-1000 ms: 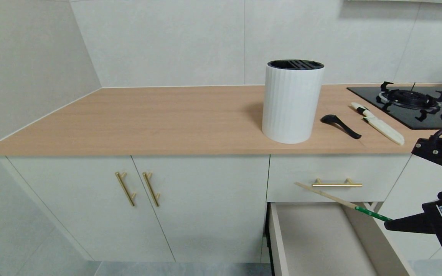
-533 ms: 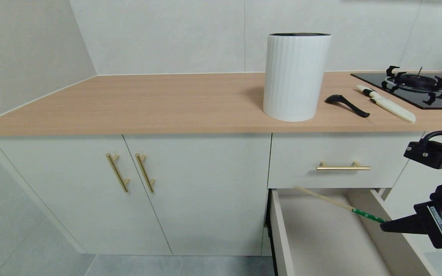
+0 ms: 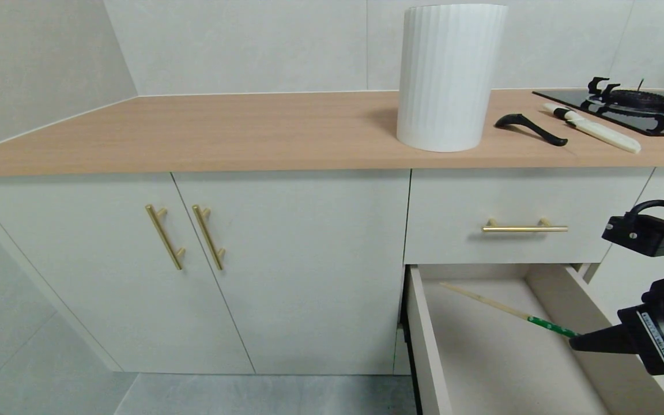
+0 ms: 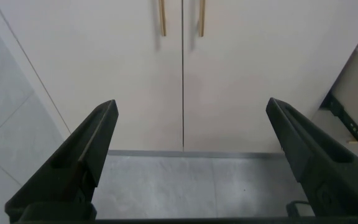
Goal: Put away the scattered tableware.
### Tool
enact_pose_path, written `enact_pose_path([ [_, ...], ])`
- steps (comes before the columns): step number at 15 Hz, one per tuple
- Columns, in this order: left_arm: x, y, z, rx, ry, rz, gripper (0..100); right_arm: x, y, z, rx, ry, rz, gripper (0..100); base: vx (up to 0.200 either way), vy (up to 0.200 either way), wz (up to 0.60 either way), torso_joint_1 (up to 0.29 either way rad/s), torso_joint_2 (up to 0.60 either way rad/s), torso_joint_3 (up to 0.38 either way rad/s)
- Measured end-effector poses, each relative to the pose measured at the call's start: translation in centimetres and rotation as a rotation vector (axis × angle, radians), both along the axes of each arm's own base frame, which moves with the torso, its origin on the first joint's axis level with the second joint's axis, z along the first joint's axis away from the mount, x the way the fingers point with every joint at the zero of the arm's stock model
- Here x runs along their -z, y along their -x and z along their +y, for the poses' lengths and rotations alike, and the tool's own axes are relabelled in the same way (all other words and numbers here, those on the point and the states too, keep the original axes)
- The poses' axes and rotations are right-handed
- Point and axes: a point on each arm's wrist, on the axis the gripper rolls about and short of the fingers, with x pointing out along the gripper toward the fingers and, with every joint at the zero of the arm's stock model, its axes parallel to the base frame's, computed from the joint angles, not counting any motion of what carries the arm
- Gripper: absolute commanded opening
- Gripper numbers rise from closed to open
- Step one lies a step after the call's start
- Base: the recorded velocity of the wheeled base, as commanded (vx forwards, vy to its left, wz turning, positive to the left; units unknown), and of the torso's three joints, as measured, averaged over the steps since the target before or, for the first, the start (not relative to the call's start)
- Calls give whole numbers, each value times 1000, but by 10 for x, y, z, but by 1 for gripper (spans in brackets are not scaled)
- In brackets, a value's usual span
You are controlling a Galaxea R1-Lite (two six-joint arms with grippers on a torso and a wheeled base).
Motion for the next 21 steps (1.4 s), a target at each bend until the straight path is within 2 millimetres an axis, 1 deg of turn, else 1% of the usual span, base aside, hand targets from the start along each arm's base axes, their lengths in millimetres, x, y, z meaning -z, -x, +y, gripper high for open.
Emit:
enact_pose_path([
  [4,0,0,0,0,0,0,100,4,-3,1,-19,22,6,0,0,0,0,0,0,0],
  [7,0,0,0,-1,0,0,100,11,-9,5,-5,63,18,0,0,0,0,0,0,0],
  [8,0,0,0,0,0,0,100,14,-13,7,6,80,27,0,0,0,0,0,0,0],
  [11,0,0,0,0,0,0,100,27,-37,16,76,77,38,0,0,0,0,0,0,0],
  [15,0,0,0,0,0,0,100,58,-74,31,159,61,86,0,0,0,0,0,0,0],
  [17,0,0,0,0,0,0,100,77,-91,38,212,79,102,0,0,0,0,0,0,0],
  [19,0,0,0,0,0,0,100,101,-106,44,252,117,106,0,0,0,0,0,0,0],
  [21,0,0,0,0,0,0,100,122,-117,48,265,124,106,0,0,0,0,0,0,0],
])
